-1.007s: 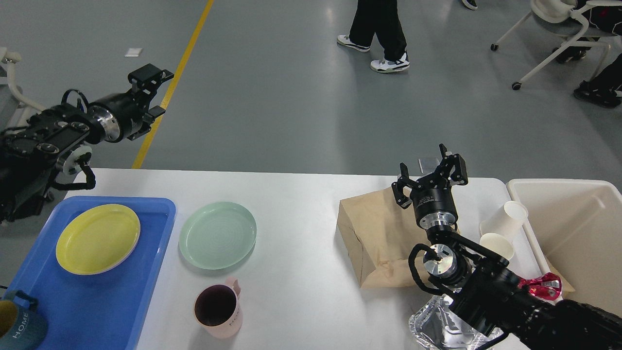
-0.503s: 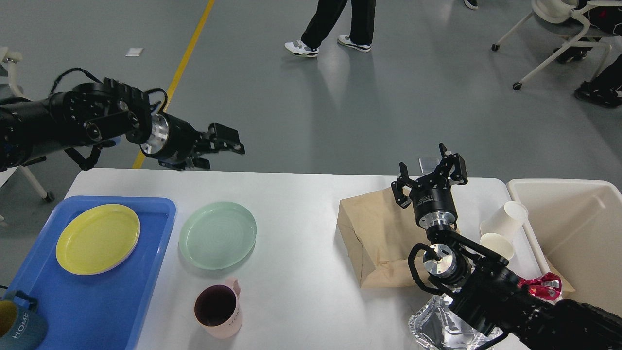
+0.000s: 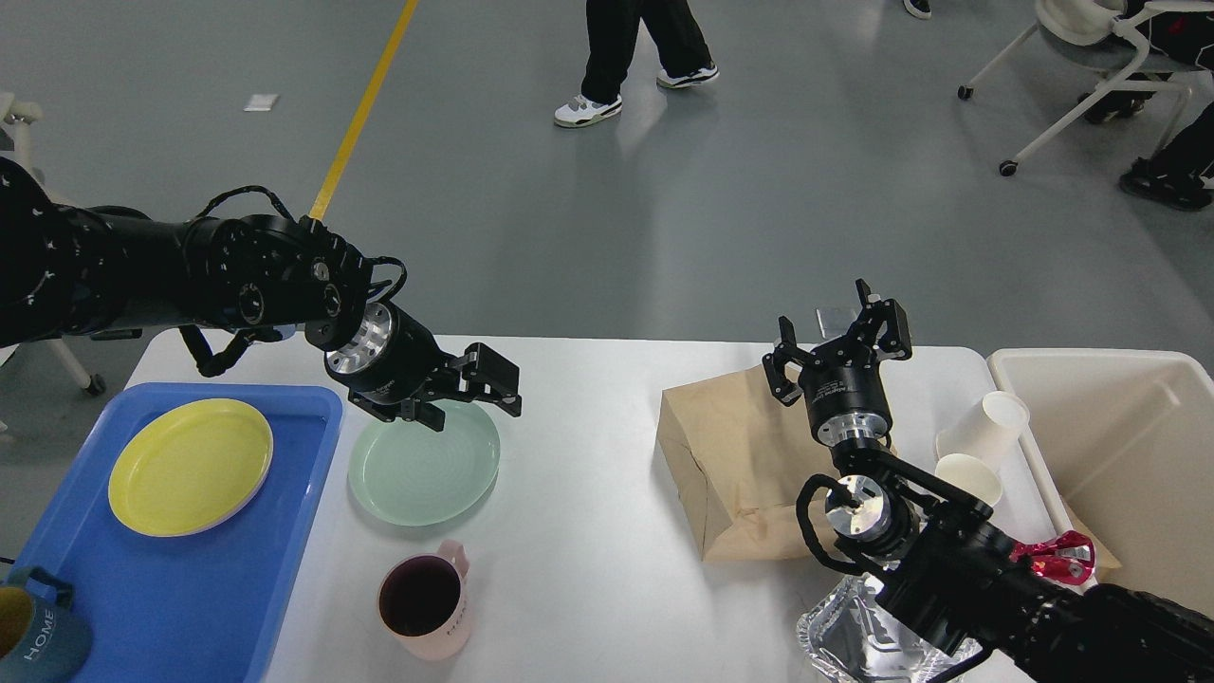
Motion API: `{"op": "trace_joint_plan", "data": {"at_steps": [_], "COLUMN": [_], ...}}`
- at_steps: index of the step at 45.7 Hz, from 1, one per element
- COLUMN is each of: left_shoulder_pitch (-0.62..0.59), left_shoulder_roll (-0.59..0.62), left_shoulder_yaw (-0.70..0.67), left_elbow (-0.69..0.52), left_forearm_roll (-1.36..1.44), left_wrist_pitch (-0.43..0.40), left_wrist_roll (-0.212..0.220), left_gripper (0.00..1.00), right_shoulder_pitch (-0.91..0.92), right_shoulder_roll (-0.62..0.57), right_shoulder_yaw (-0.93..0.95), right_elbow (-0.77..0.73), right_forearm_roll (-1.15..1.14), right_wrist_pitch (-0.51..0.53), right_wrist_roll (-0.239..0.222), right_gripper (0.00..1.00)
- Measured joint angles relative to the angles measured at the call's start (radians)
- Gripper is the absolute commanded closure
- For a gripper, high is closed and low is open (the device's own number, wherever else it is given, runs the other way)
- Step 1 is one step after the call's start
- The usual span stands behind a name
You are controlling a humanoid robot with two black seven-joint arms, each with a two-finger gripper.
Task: Tidy desktop
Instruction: 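Lower the left gripper onto the pink mug's rim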
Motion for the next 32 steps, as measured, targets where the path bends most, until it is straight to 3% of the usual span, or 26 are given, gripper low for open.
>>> {"op": "trace_joint_plan", "data": {"at_steps": [32], "left_shoulder_pitch": [0.006], "left_shoulder_roll": [-0.004], "left_shoulder_yaw": [0.002], "left_elbow": [0.0], "left_forearm_roll": [0.0], "left_wrist_pitch": [0.001], "left_wrist_roll": [0.001], "left_gripper": [0.03], "right_shoulder_pitch": [0.0], "right_shoulder_roll": [0.0], "right_shoulder_yaw": [0.0], "right_elbow": [0.0], "right_forearm_roll": [0.0], "right_wrist_pitch": [0.001], "right_wrist_roll": [0.0], "right_gripper": [0.0]}}
